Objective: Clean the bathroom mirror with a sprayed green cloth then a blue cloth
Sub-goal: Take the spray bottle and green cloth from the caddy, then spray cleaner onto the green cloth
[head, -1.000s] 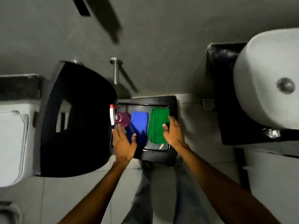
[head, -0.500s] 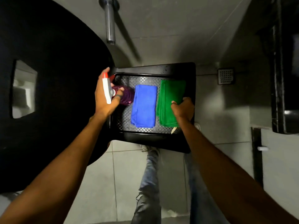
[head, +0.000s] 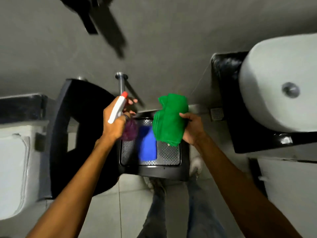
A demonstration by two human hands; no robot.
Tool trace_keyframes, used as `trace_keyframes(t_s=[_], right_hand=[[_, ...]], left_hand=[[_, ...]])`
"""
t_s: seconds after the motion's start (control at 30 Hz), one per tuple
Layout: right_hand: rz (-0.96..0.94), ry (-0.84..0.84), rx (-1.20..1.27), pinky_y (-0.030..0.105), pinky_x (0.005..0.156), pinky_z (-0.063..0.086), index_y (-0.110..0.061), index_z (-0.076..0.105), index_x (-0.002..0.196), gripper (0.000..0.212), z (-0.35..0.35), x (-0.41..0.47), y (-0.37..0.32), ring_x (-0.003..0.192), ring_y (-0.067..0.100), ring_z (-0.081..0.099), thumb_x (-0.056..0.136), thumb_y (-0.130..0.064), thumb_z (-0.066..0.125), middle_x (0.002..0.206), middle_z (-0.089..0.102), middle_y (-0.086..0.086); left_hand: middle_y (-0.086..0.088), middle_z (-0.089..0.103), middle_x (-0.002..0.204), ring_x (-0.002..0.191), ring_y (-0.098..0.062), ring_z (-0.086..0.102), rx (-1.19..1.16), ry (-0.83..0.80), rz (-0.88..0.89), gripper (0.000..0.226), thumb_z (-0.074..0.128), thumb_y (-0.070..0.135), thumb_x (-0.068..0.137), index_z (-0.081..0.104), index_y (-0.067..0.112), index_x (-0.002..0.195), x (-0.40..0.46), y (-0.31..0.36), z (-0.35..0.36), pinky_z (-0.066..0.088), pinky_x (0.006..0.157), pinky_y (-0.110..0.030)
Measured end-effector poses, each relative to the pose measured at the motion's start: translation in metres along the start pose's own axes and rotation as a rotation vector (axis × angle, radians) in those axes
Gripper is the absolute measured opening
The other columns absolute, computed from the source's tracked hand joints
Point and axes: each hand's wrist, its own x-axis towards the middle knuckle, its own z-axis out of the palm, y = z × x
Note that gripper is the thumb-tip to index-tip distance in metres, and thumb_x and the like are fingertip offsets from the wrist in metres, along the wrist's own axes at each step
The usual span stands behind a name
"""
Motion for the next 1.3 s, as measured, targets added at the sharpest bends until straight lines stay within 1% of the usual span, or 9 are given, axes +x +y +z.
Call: trace_keyframes(t_s=[0.17, 0.33, 0.53, 0.6, 0.7, 0.8, 1.0, 1.17, 1.3], right_hand=[[-0.165, -0.201, 0.023, 0.054, 0.099, 0.053, -0.004, 0.065, 0.129, 0.05, 0.086, -0.063, -0.084, 0.122, 0.037, 0.064, 0.09, -0.031, 0.05, 0.132, 0.066, 0.02], [-0.356, -0.275, -0.041, 0.053, 0.109, 0.043, -0.004, 0.066, 0.129, 0.056, 0.148, -0.107, -0.156, 0.119, 0.034, 0.065, 0.092, -0.043, 0.05, 0.133, 0.065, 0.018], [-0.513, -0.356, -0.082, 0.051, 0.102, 0.05, 0.0, 0.063, 0.129, 0.059, 0.201, -0.152, -0.225, 0.119, 0.035, 0.065, 0.091, -0.044, 0.05, 0.137, 0.061, 0.022], [-0.542, -0.381, -0.096, 0.052, 0.105, 0.046, -0.002, 0.062, 0.131, 0.061, 0.211, -0.163, -0.241, 0.12, 0.035, 0.065, 0.091, -0.046, 0.049, 0.137, 0.062, 0.02], [-0.57, -0.386, -0.121, 0.052, 0.106, 0.044, -0.003, 0.06, 0.132, 0.063, 0.221, -0.17, -0.257, 0.116, 0.034, 0.067, 0.091, -0.048, 0.049, 0.138, 0.061, 0.018], [-0.583, -0.381, -0.142, 0.052, 0.105, 0.045, -0.003, 0.054, 0.139, 0.066, 0.223, -0.172, -0.267, 0.116, 0.033, 0.067, 0.091, -0.048, 0.048, 0.138, 0.06, 0.017], [-0.59, -0.339, -0.131, 0.053, 0.1, 0.047, -0.008, 0.061, 0.129, 0.053, 0.216, -0.167, -0.279, 0.11, 0.032, 0.07, 0.102, -0.047, 0.037, 0.119, 0.072, 0.014], [-0.592, -0.322, -0.155, 0.054, 0.108, 0.042, -0.008, 0.06, 0.13, 0.052, 0.213, -0.164, -0.282, 0.108, 0.03, 0.069, 0.103, -0.046, 0.035, 0.118, 0.072, 0.012], [-0.591, -0.331, -0.19, 0.055, 0.112, 0.038, -0.006, 0.047, 0.145, 0.059, 0.22, -0.164, -0.282, 0.12, 0.033, 0.06, 0.103, -0.046, 0.035, 0.129, 0.063, 0.015]], left_hand=[[-0.005, 0.07, 0.106, 0.073, 0.004, 0.067, 0.031, -0.138, 0.179, 0.048, 0.058, -0.009, 0.083, 0.058, -0.002, 0.131, 0.003, 0.143, 0.024, 0.054, 0.073, -0.013], [-0.023, 0.073, 0.112, 0.106, -0.019, 0.071, 0.151, -0.21, 0.375, 0.029, 0.063, 0.003, 0.097, 0.064, -0.002, 0.126, 0.016, 0.239, 0.047, 0.055, 0.1, -0.045], [0.003, 0.078, 0.086, 0.055, -0.007, 0.07, 0.071, -0.324, 0.464, 0.042, 0.059, 0.028, 0.094, 0.06, 0.022, 0.135, 0.018, 0.327, 0.066, 0.054, 0.062, -0.022], [-0.009, 0.077, 0.084, 0.058, -0.009, 0.071, 0.073, -0.325, 0.476, 0.042, 0.057, 0.025, 0.098, 0.06, 0.014, 0.138, 0.018, 0.348, 0.068, 0.056, 0.064, -0.023], [-0.022, 0.078, 0.096, 0.067, -0.019, 0.075, 0.112, -0.331, 0.492, 0.033, 0.054, 0.023, 0.105, 0.068, -0.002, 0.122, 0.022, 0.36, 0.065, 0.061, 0.08, -0.039], [-0.027, 0.076, 0.095, 0.059, -0.038, 0.073, 0.092, -0.374, 0.434, 0.032, 0.054, 0.028, 0.105, 0.068, 0.005, 0.121, 0.02, 0.354, 0.064, 0.062, 0.065, -0.054], [-0.02, 0.076, 0.086, 0.048, -0.033, 0.066, 0.042, -0.439, 0.279, 0.02, 0.059, 0.039, 0.1, 0.068, 0.04, 0.118, 0.013, 0.31, 0.059, 0.059, 0.054, -0.037], [-0.014, 0.078, 0.086, 0.052, -0.036, 0.067, 0.071, -0.448, 0.212, 0.023, 0.058, 0.042, 0.099, 0.066, 0.044, 0.12, 0.006, 0.281, 0.055, 0.059, 0.058, -0.038], [-0.012, 0.08, 0.106, 0.078, -0.045, 0.075, 0.007, -0.368, 0.28, 0.035, 0.06, 0.039, 0.099, 0.075, 0.008, 0.094, 0.006, 0.293, 0.056, 0.061, 0.057, -0.051]])
